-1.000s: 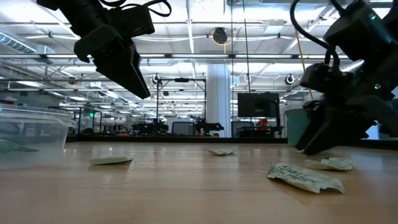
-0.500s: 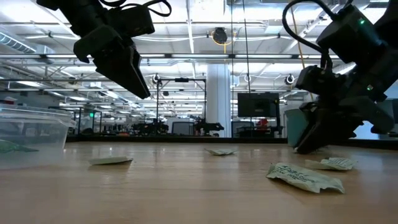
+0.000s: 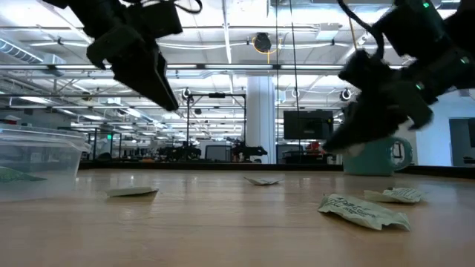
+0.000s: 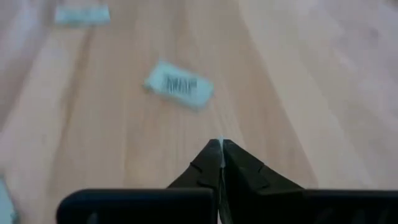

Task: Pick and place Stevia / Truvia into bins
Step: Put the white stevia packet into the transparent bin

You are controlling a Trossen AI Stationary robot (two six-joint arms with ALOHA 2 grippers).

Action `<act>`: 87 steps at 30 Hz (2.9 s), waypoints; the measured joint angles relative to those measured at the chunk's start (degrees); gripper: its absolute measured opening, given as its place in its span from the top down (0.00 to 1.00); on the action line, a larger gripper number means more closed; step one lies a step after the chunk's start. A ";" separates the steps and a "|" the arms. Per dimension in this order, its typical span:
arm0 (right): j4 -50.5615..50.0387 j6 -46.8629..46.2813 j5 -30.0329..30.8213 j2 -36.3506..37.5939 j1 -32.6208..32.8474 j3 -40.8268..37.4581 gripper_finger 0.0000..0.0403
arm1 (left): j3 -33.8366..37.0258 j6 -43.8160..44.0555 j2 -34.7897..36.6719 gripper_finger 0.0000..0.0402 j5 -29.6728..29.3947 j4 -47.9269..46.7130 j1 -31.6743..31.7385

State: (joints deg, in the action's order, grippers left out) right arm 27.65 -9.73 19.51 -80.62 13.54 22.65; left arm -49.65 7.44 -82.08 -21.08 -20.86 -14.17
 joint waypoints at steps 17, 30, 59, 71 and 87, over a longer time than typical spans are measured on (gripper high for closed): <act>2.28 17.80 -12.47 -29.33 0.76 42.54 0.98 | -0.07 -1.75 18.06 0.54 -15.90 -1.38 0.00; 14.86 13.12 -19.00 -51.55 0.66 66.06 0.98 | -0.09 -2.53 22.03 0.54 -16.46 -1.55 0.00; 12.10 17.88 -25.55 -51.46 0.45 66.88 0.68 | -0.11 -2.23 22.01 0.54 -16.24 -2.83 0.00; -36.07 15.42 -25.11 -34.35 2.07 65.68 0.73 | -0.11 0.22 21.26 0.54 1.62 -4.73 0.00; -74.66 -5.96 -4.33 -30.75 6.47 65.64 0.72 | -0.09 -4.08 7.47 0.54 4.66 -4.81 -0.68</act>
State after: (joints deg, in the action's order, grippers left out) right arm -47.01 -15.69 15.18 -111.37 20.01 88.29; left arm -49.74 3.36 -74.61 -16.43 -25.67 -14.85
